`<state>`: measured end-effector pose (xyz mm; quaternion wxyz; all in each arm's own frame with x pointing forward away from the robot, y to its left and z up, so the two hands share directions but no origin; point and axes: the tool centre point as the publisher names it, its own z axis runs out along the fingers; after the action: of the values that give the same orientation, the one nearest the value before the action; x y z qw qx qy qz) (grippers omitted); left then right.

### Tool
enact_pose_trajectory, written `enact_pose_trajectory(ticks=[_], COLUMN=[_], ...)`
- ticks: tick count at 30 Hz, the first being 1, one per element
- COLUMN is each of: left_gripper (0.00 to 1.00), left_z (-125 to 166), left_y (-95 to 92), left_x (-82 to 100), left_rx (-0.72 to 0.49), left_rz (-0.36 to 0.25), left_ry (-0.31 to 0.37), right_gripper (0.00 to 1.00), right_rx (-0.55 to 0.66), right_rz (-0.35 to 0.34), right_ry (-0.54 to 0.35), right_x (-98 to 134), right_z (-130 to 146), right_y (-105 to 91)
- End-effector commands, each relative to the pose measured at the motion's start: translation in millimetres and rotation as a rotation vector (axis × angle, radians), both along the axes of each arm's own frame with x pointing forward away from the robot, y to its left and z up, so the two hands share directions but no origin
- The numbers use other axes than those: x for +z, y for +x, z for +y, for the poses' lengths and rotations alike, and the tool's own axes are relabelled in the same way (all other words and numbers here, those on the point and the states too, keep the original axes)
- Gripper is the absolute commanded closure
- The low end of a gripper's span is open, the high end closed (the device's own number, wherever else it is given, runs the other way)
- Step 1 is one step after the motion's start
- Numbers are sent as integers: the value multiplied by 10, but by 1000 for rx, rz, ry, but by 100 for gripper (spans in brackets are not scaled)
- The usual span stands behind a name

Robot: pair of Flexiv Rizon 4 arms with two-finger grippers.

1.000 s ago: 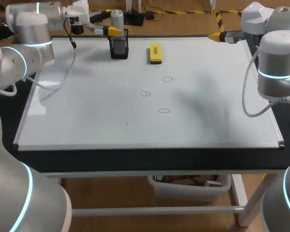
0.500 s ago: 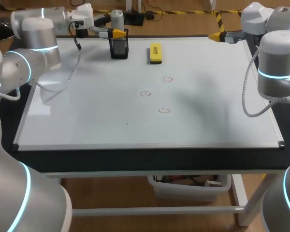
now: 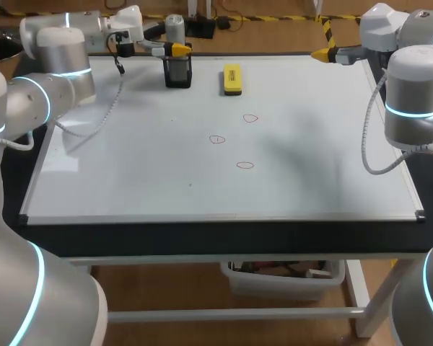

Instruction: Pick up the inspection probe, press it on each red-marked spot on the whiteboard one by one, put down the probe, pick up the eraser, and wipe off all the red marks.

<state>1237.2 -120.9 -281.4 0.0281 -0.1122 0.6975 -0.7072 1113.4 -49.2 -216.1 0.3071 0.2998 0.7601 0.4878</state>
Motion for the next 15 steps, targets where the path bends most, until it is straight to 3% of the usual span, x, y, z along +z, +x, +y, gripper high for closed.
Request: enact_pose_trajectory(ticks=[1, 3, 15], left_gripper=[68, 100, 100], left_z=[-2, -2, 39], left_y=[94, 97, 76], left_x=[-39, -38, 64], left_rx=[-277, -279, -304], left_rz=[-7, -8, -32], left_ry=[-36, -34, -19], right_gripper=[0, 0, 0], right_rx=[0, 0, 0], right_rz=[1, 1, 1], right_ry=[-1, -1, -1], right_x=[0, 0, 0], right_z=[-2, -2, -2], right_y=[3, 3, 3])
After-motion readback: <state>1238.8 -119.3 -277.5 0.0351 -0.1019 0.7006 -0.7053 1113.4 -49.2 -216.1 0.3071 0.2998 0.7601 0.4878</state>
